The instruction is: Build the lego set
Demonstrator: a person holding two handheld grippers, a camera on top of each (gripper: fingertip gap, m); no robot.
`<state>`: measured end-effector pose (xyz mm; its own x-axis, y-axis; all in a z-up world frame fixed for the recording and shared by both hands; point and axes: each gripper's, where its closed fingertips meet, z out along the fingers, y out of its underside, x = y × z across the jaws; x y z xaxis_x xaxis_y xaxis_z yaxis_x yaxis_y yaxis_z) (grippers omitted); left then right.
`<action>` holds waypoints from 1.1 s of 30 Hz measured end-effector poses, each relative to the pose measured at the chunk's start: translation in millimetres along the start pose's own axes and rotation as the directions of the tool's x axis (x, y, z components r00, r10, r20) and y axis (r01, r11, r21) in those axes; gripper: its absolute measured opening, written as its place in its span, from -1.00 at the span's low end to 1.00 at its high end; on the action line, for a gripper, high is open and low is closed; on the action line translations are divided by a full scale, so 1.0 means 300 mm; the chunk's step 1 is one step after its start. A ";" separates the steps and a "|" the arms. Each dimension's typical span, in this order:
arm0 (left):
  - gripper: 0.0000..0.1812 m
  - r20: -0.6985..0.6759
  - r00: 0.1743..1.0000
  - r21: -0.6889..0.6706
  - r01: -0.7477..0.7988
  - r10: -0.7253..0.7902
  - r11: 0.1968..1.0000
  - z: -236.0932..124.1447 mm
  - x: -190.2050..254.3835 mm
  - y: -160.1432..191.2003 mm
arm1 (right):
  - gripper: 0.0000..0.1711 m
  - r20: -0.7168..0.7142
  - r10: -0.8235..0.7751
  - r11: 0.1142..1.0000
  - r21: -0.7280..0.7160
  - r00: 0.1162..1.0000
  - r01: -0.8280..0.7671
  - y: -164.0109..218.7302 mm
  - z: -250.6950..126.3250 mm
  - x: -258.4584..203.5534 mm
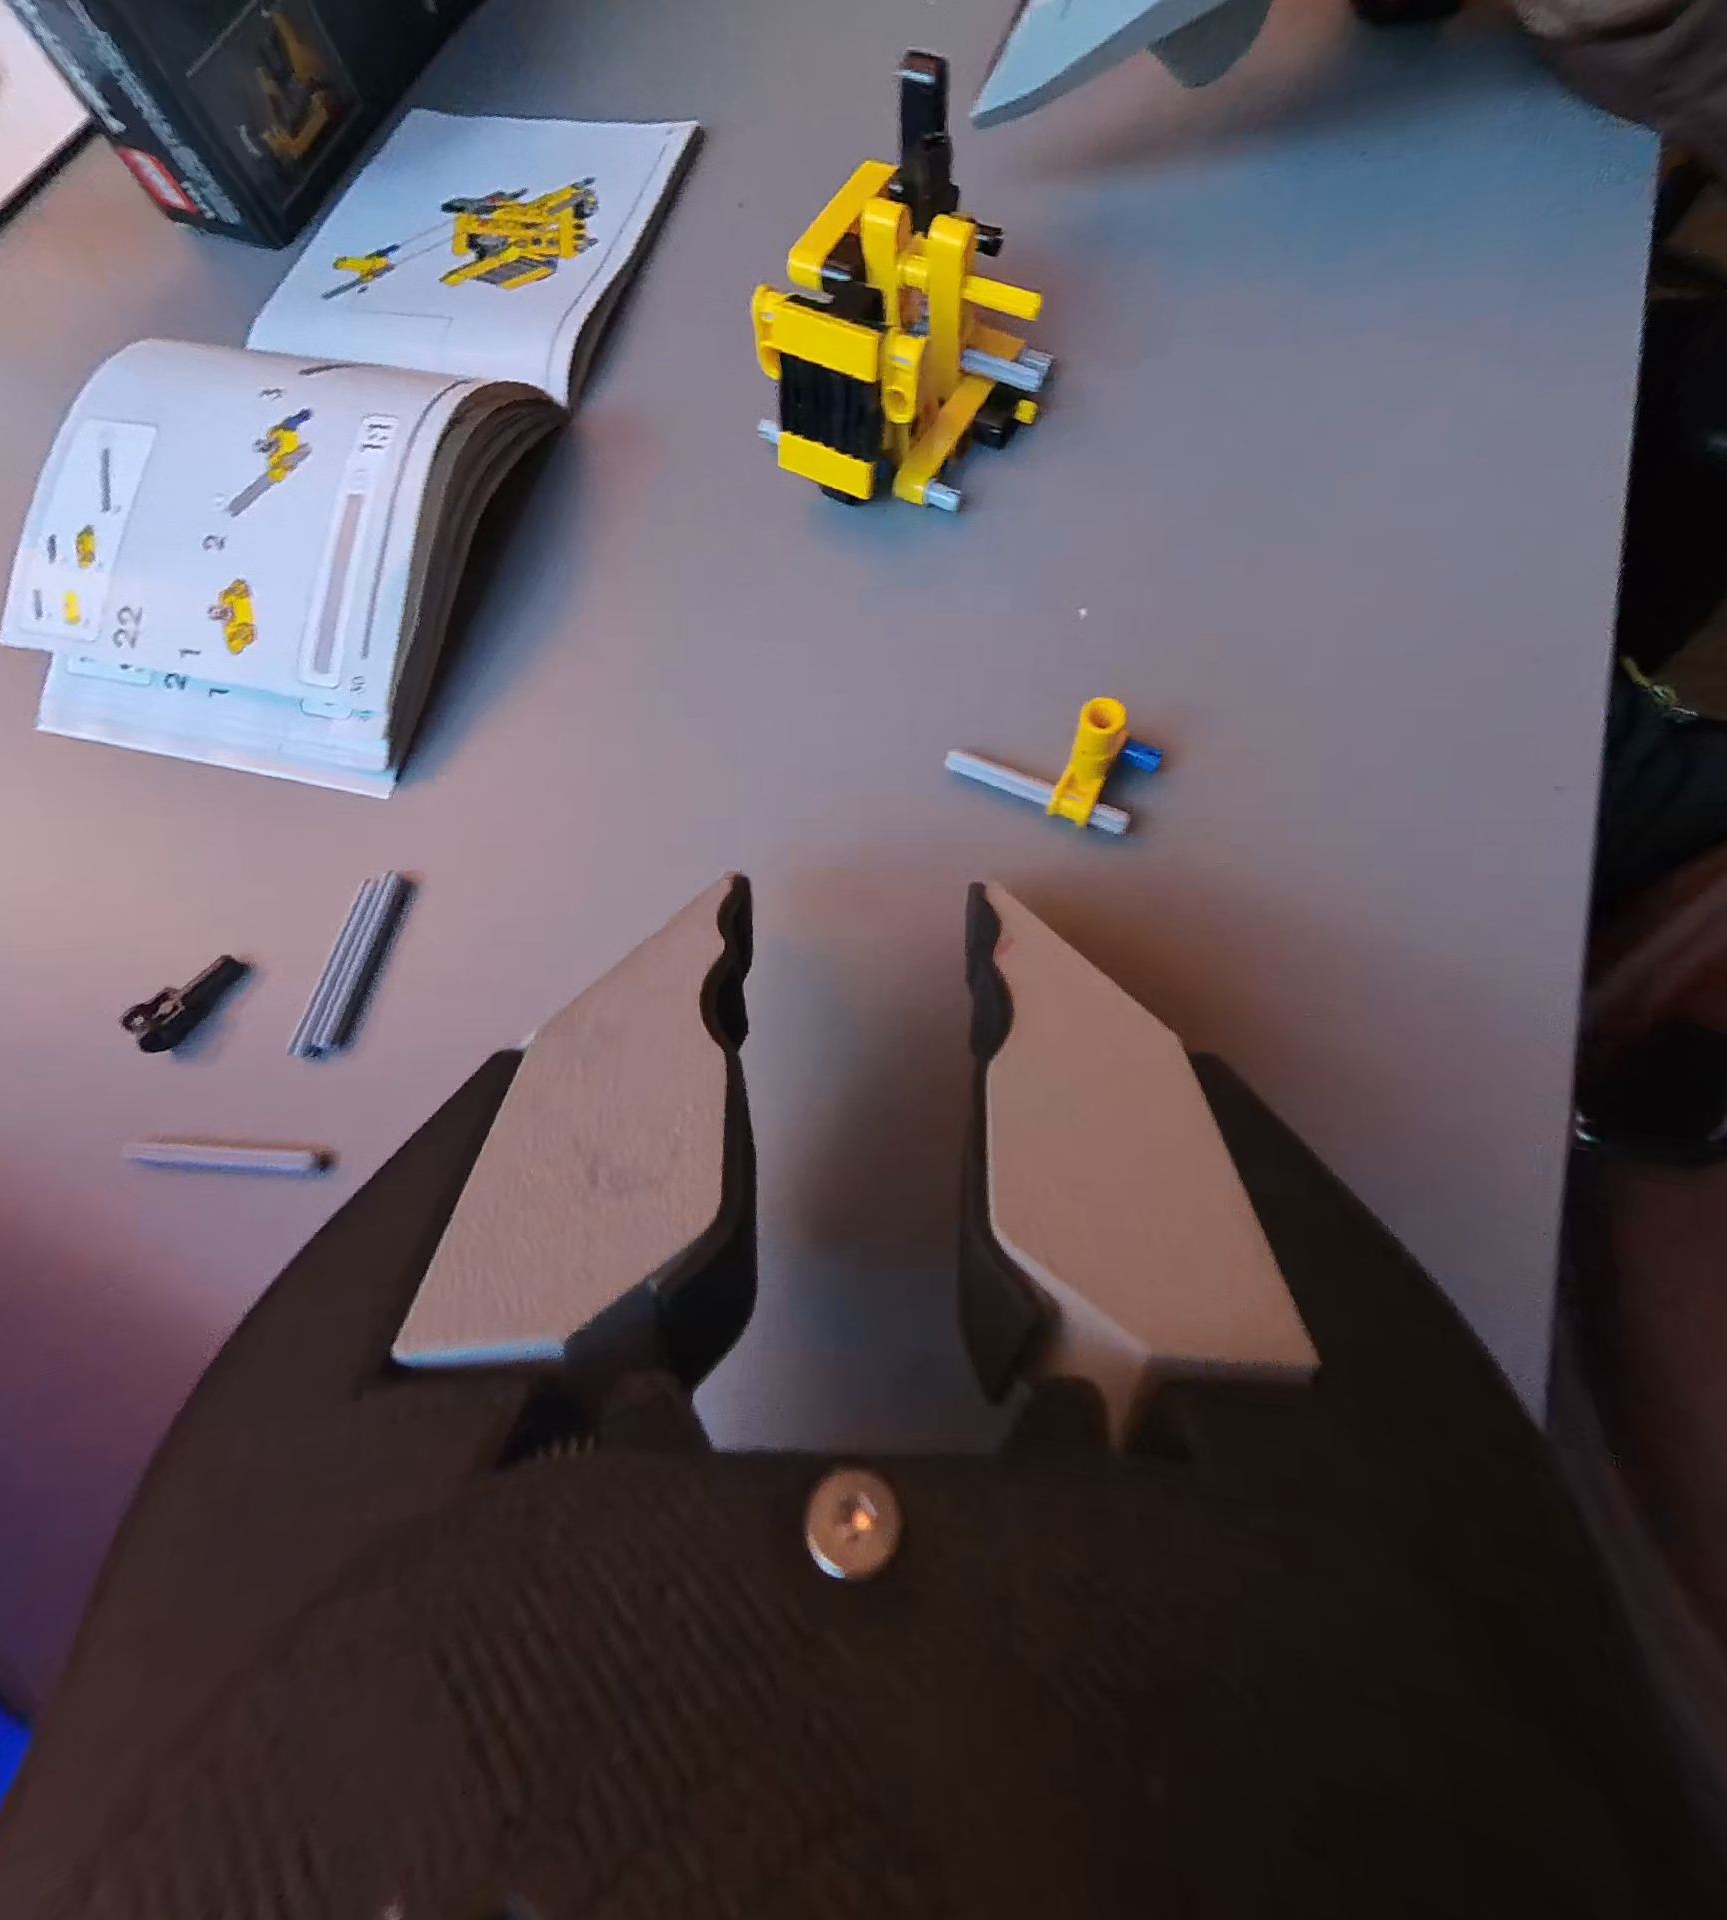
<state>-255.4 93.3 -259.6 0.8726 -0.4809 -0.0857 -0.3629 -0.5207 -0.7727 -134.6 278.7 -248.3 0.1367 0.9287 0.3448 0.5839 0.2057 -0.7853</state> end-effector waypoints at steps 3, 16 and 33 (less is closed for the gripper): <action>-0.58 0.033 0.999 0.010 0.012 -0.013 1.000 -0.004 -0.033 -0.002 | -0.64 0.027 0.037 0.999 0.013 0.999 -0.038 -0.004 -0.003 0.004; -0.71 0.053 0.999 -0.006 0.000 0.001 1.000 0.015 -0.070 -0.002 | -0.59 0.124 0.204 0.972 0.091 0.971 -0.216 -0.029 0.001 0.082; -0.66 0.043 0.998 -0.057 -0.040 0.043 0.998 0.022 -0.035 0.021 | -0.59 0.119 0.143 0.978 0.137 0.982 -0.159 -0.049 -0.013 0.064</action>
<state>-264.6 99.6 -267.9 0.8696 -0.4717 -0.1458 -0.4157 -0.5401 -0.7317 -137.5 292.3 -228.0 0.1224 0.9787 0.1649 0.4397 0.0955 -0.8931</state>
